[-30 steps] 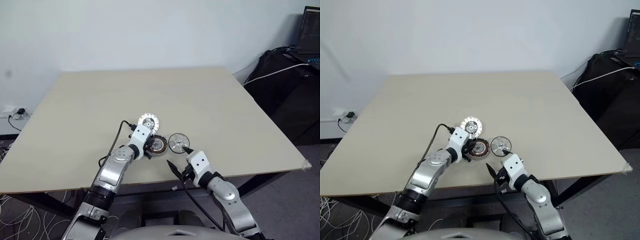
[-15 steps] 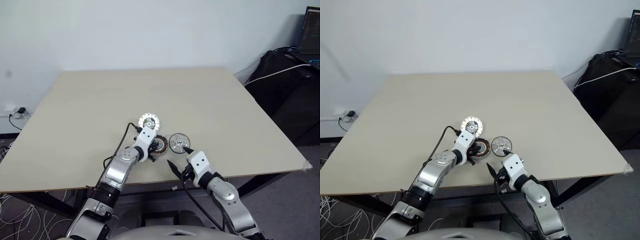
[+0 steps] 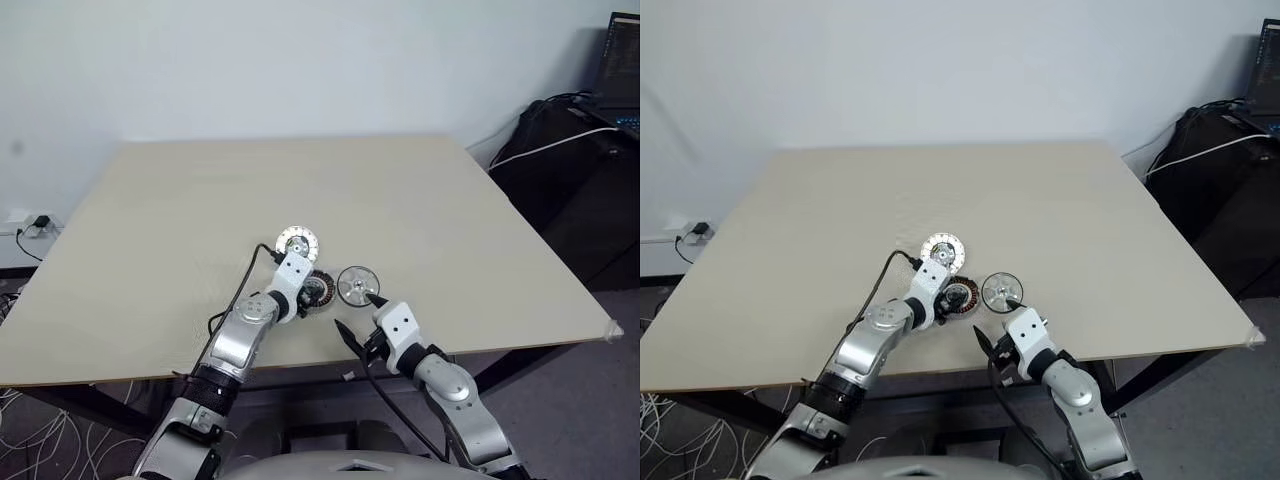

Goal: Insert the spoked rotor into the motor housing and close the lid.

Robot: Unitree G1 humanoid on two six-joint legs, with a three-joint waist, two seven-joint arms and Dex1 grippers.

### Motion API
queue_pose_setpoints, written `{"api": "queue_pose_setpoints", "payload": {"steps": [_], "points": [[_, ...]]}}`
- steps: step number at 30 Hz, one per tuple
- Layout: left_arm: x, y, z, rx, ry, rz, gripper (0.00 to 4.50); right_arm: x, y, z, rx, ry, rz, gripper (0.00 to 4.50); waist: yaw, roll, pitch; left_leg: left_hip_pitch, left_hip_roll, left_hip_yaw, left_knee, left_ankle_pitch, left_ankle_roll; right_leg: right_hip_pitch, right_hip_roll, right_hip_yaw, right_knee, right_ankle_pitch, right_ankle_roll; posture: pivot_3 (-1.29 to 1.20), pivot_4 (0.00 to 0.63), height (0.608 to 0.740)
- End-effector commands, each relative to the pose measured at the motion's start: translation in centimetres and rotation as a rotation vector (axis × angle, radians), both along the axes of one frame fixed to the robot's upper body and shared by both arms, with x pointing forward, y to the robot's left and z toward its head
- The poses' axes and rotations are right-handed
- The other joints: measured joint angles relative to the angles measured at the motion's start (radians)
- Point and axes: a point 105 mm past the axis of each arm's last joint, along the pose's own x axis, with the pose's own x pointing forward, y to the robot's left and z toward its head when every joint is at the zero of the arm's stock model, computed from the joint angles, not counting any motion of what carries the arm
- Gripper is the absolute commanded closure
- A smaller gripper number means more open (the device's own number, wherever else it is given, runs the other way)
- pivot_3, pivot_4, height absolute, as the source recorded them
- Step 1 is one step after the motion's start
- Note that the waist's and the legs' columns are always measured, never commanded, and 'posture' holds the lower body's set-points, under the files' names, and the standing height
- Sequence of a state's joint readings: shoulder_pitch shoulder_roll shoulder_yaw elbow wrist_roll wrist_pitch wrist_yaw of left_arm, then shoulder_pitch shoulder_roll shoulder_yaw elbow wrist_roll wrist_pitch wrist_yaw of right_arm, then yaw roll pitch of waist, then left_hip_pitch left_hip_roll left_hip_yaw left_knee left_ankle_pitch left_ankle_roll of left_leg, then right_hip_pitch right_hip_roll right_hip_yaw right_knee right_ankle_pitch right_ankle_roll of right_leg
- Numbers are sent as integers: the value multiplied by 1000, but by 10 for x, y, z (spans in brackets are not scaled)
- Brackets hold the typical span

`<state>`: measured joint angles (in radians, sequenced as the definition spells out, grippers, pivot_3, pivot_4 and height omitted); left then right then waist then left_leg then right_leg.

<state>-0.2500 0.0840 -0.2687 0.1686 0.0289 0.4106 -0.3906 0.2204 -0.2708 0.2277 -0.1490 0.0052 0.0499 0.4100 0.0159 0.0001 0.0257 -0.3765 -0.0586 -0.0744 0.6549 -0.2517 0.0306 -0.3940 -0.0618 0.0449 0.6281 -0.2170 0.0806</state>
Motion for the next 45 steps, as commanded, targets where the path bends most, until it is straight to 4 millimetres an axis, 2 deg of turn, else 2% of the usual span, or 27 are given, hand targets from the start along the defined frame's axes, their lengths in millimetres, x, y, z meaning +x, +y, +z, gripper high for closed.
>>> {"api": "queue_pose_setpoints", "payload": {"steps": [1, 2, 5, 7, 10, 11, 13, 17, 25, 31, 36, 45], "points": [[6, 3, 41, -91, -148, 43, 1915, 5, 2, 15, 26, -61, -2, 0, 0, 0, 0, 0, 0, 0, 0, 0, -1, 0, 0, 0, 0, 0, 0, 0, 0, 740], [5, 6, 46, -103, -163, 59, 1915, 6, 2, 16, 28, -60, -3, 0, 0, 0, 0, 0, 0, 0, 0, -1, -1, 0, 0, 0, 0, 0, 0, 0, 0, 740], [1, 20, 52, -133, -180, 115, 2484, 7, 3, 17, 42, -59, -5, 0, -1, 0, 0, 0, 0, 0, 0, -1, -1, 0, 0, 0, 0, 0, 0, 0, 0, 740], [-4, 29, 51, -140, -176, 140, 3184, 8, 4, 18, 54, -56, -10, 0, 0, 0, 0, 0, 0, 0, 0, -1, -2, 0, 0, 0, 0, 0, 0, 0, 0, 740], [-17, 52, 38, -124, -142, 209, 4185, 14, 6, 16, 58, -25, -27, 0, -4, 1, 0, 0, 0, 0, 0, -1, -2, 0, 0, 0, 0, 0, 0, 0, 0, 740], [-21, 58, 33, -117, -130, 228, 4495, 16, 7, 14, 48, -12, -30, 184, -4, 1, 1, 0, 0, 0, 0, -1, -2, 0, 0, 0, 0, 0, 0, 0, 0, 740], [-30, 70, 24, -100, -114, 269, 4500, 20, 10, 12, 47, 20, -34, 632, -3, 1, 1, 0, 1, 0, 0, -1, -2, 0, 0, 0, 0, 0, 0, 0, 0, 740], [-44, 81, 17, -116, -143, 350, 4500, 30, 16, 11, 47, 59, -33, 1911, 1, 1, 1, 0, 1, 0, 0, -1, -2, 0, -1, 0, 0, 0, 0, 0, 0, 740], [-71, 71, 2, -121, -163, 325, 4500, 46, 42, 11, 35, 131, 15, 4481, -2, 3, 2, -1, 0, 0, -1, -1, -2, -1, -2, -1, -1, 0, 0, 0, 0, 740], [-73, 67, -3, -133, -145, 334, 4500, 49, 61, 19, 50, 166, 84, 4481, -3, 5, 3, -1, 0, 0, -1, -1, -2, -1, -1, -1, 0, 0, -1, 0, 0, 740], [-70, 66, 1, -145, -180, 317, 4500, 47, 77, 16, 57, 245, 117, 4481, -4, 5, 3, -1, 0, 0, -1, -1, -2, -2, -1, -1, 0, 0, -1, 0, 0, 740], [-76, 63, 4, -187, -196, 251, 4500, 59, 86, 8, -3, 297, 121, 4481, -6, 6, 4, -1, 0, 0, -2, -1, -2, -2, -1, -1, 0, 0, -1, 0, 0, 740]]}}
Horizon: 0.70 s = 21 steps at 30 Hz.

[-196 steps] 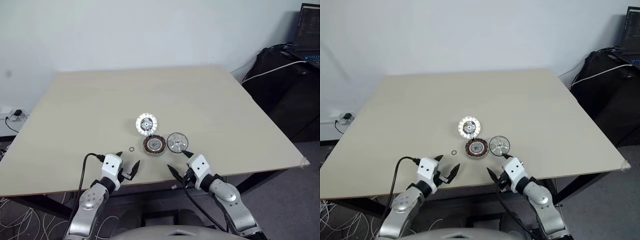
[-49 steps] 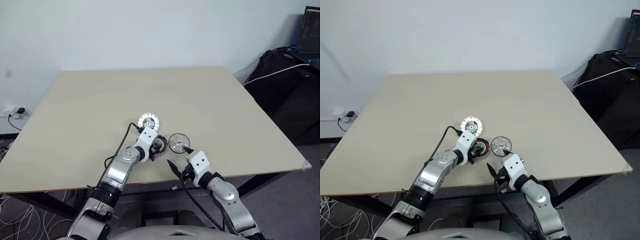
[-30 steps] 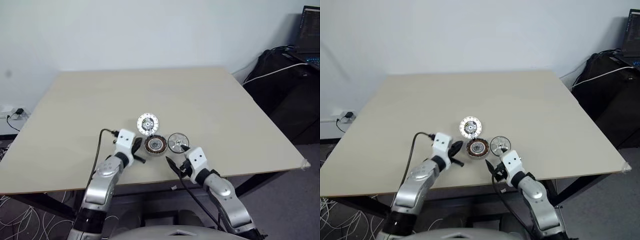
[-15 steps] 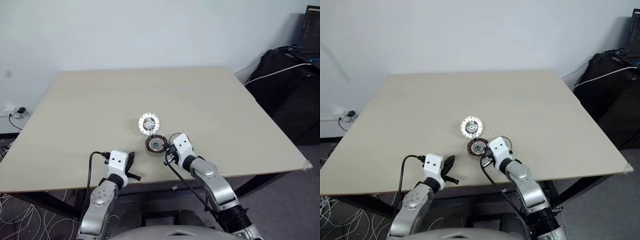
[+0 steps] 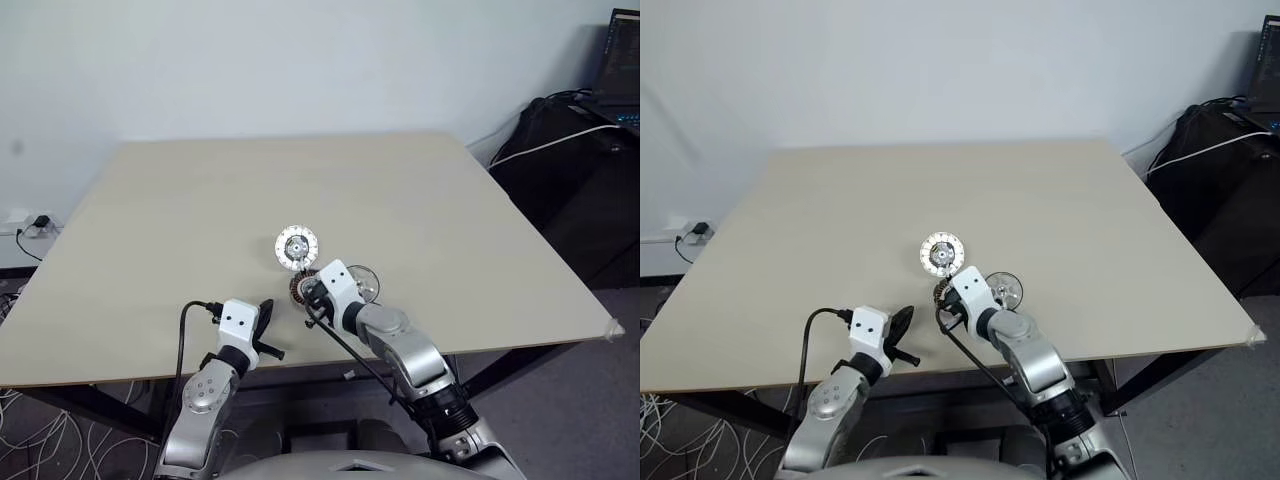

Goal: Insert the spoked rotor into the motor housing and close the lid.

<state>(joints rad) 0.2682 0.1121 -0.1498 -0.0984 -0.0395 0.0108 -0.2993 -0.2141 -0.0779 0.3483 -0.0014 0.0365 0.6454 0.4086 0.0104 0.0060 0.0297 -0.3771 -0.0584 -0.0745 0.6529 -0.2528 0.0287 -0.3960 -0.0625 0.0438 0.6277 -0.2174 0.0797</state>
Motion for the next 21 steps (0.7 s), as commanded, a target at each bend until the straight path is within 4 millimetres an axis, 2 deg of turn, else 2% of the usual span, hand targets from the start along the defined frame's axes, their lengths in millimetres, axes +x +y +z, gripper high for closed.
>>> {"api": "queue_pose_setpoints", "payload": {"steps": [1, 10, 21], "points": [[-2, -3, 9, -29, -28, -44, 4500, 8, 5, 5, -7, -14, 5, 4481, -3, 0, 0, 0, 0, 0, 0, 0, 0, 0, 0, 0, 0, 0, 0, 0, 0, 740], [-3, 5, 5, -6, -3, -50, 4500, 13, 7, 1, -16, 9, 5, 4481, -23, 0, 0, 0, 0, 0, -2, 0, 0, -1, 0, 0, 0, 0, -1, 0, 0, 740], [-3, 1, 2, -5, 13, -61, 4500, 17, 11, 4, -3, -1, 2, 4481, -25, 1, 0, 0, 0, 0, -2, 0, 0, -1, 0, 0, 0, 0, -1, 0, 0, 740]]}}
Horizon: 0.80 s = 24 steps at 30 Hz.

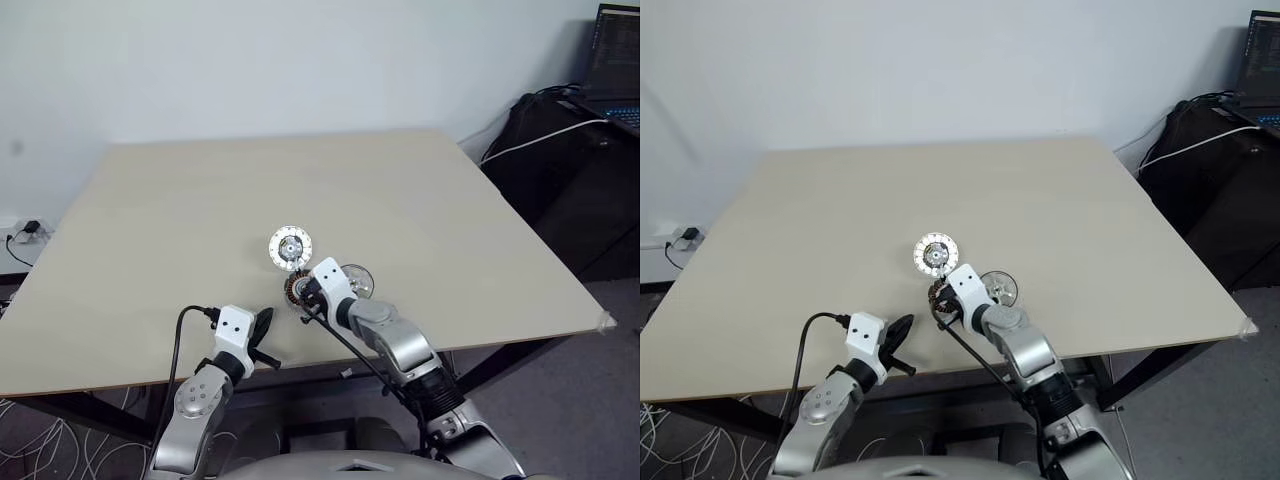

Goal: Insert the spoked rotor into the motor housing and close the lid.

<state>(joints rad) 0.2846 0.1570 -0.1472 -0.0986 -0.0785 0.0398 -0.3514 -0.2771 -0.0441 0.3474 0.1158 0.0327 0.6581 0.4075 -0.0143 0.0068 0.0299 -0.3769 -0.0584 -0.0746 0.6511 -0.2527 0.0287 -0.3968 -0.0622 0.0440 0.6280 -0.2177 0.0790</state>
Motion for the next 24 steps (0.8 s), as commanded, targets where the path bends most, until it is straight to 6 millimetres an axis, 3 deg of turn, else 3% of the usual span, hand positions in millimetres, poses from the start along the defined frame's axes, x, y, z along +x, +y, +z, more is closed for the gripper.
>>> {"api": "queue_pose_setpoints", "payload": {"steps": [1, 24], "points": [[5, -3, 10, -3, -39, -14, 4500, 11, 3, 16, 18, -62, -7, 4481, 0, 0, 0, 0, 0, 0, 0, 0, 0, 0, 0, 0, 0, 0, 0, 0, 0, 740], [5, -9, 9, -8, -31, -35, 4500, 21, -13, 15, -19, -85, -80, 4481, 0, 0, 0, 0, 0, 0, -1, 0, 0, 0, 0, 0, 0, 0, 0, 0, 0, 740]]}}
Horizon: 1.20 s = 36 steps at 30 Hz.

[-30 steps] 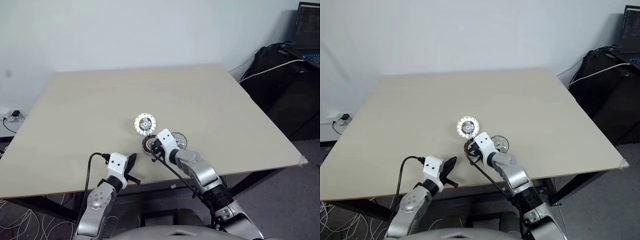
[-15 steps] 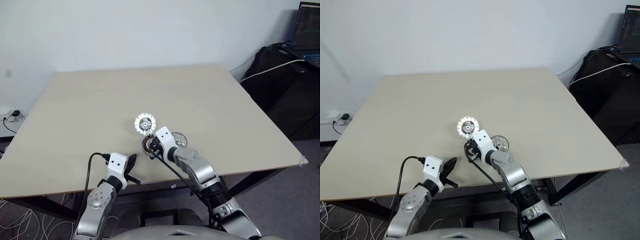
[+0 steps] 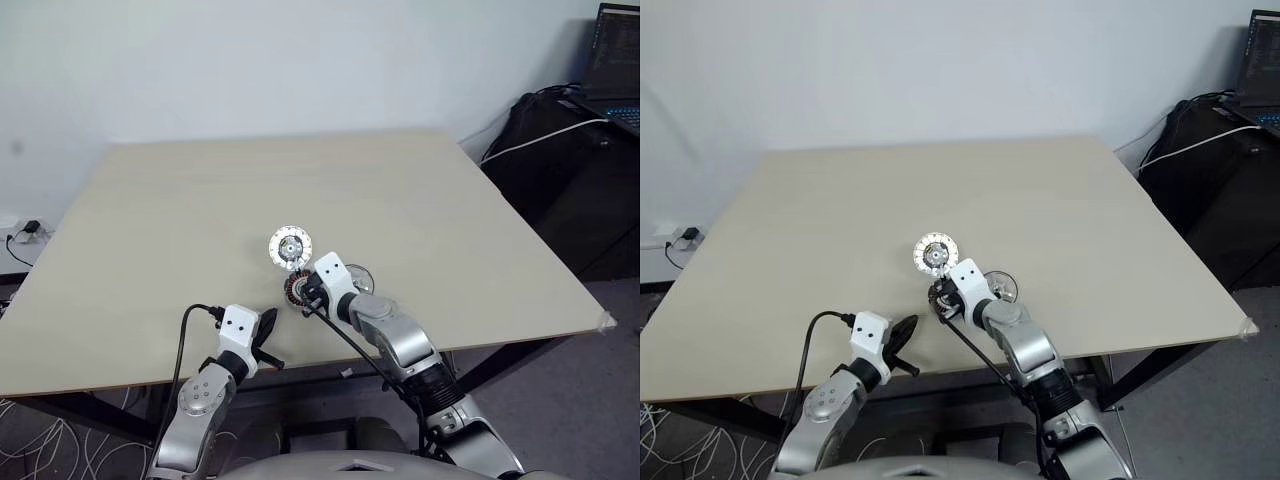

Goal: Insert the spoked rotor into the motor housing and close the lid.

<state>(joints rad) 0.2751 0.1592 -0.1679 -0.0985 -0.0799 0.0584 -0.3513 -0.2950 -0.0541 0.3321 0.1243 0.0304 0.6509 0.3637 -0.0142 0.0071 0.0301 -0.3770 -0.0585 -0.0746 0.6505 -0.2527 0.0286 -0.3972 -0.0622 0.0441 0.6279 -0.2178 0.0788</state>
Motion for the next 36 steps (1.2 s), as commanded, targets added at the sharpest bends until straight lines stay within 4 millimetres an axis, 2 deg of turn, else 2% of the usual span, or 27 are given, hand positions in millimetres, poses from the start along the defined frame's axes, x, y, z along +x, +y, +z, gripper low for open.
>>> {"api": "queue_pose_setpoints", "payload": {"steps": [1, 10, 19, 24, 36], "points": [[5, -3, 11, -6, -43, -13, 4500, 12, -5, 11, 4, -55, -34, 4481, 0, 0, 0, 0, 0, 0, 0, 0, 0, 0, 0, 0, 0, 0, 0, 0, 0, 740], [5, -3, 11, -8, -46, -12, 4500, 16, -7, 16, 17, -81, -51, 4481, 0, 1, 0, 0, 0, 0, 0, 0, 0, 0, 0, 0, 0, 0, 0, 0, 0, 740], [5, -3, 12, -8, -48, -10, 4500, 12, 3, 38, 126, -129, -28, 4481, -1, 1, 0, 0, 0, 0, 0, 0, 0, 0, 0, 0, 0, 0, 0, 0, 0, 740], [6, -3, 12, -10, -48, -11, 4500, 11, 7, 33, 110, -118, -25, 4481, -1, 1, 0, 0, 0, 0, 0, 0, 0, 0, 0, 0, 0, 0, 0, 0, 0, 740], [4, -2, 12, -15, -44, 0, 4500, 21, 1, 18, 46, -94, -48, 4481, -3, 1, 1, 0, 0, 0, 0, 0, 0, 0, 0, 0, 0, 0, 0, 0, 0, 740]]}}
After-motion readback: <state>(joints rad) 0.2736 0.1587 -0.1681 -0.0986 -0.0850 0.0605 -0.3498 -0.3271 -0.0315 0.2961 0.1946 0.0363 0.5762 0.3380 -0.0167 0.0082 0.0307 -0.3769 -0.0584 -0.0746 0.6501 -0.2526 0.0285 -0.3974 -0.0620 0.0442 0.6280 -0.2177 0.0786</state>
